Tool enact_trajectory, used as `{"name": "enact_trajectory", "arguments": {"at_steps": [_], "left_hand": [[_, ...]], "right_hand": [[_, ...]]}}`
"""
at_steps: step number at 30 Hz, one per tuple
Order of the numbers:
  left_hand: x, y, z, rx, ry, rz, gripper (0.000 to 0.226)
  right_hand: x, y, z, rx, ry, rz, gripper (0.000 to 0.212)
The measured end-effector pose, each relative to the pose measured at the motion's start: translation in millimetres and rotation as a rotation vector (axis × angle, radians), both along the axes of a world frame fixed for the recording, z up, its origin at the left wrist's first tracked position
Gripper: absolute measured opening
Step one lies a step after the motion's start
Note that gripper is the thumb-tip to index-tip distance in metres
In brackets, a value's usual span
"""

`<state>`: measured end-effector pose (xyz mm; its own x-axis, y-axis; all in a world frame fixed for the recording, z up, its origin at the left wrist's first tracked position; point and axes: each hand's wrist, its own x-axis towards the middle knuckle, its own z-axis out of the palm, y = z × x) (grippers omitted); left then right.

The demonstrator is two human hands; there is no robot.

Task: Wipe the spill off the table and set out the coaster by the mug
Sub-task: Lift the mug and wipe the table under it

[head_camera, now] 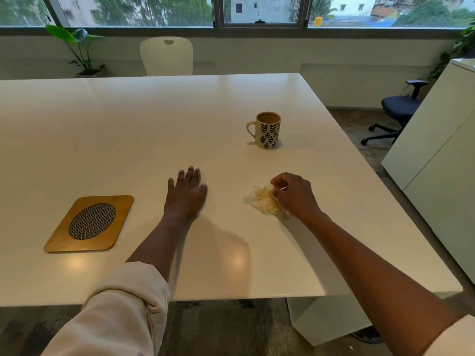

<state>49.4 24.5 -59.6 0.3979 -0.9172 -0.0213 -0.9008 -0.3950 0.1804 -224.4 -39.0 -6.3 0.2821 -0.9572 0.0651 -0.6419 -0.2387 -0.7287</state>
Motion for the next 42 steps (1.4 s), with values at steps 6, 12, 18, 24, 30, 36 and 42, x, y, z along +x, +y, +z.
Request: {"name": "enact_trajectory", "arguments": {"at_steps": [6, 12, 18, 24, 30, 36, 42], "left_hand": [[0, -1, 1, 0.003, 0.011, -0.004, 0.06], [0, -1, 1, 0.007, 0.003, -0.004, 0.059], [1, 0, 3, 0.015, 0.002, -0.019, 0.06], [2, 0, -1, -0.001, 0.001, -0.009, 0.059], [-1, 1, -1, -0.017, 0.009, -0.003, 0.059], [-2, 1, -1, -0.011, 0.001, 0.007, 0.058], [-4, 0, -1, -0.017, 0.01, 0.007, 0.059]], "right_hand": [[6, 12, -9, -0.147, 0.304, 0.344, 0.042], [30, 69, -30, -0.181, 0.531, 0.549, 0.056], [30, 136, -27, -0.235, 0.581, 0.647, 0.056], [-25, 104, -30, -0.235, 0.603, 0.483, 0.054], [-77, 20, -35, -0.135, 0.65, 0.21, 0.056], [-86, -49, -33, -0.056, 0.656, 0.046, 0.056], [-51, -77, -32, -0.003, 0.623, -0.014, 0.059]]}}
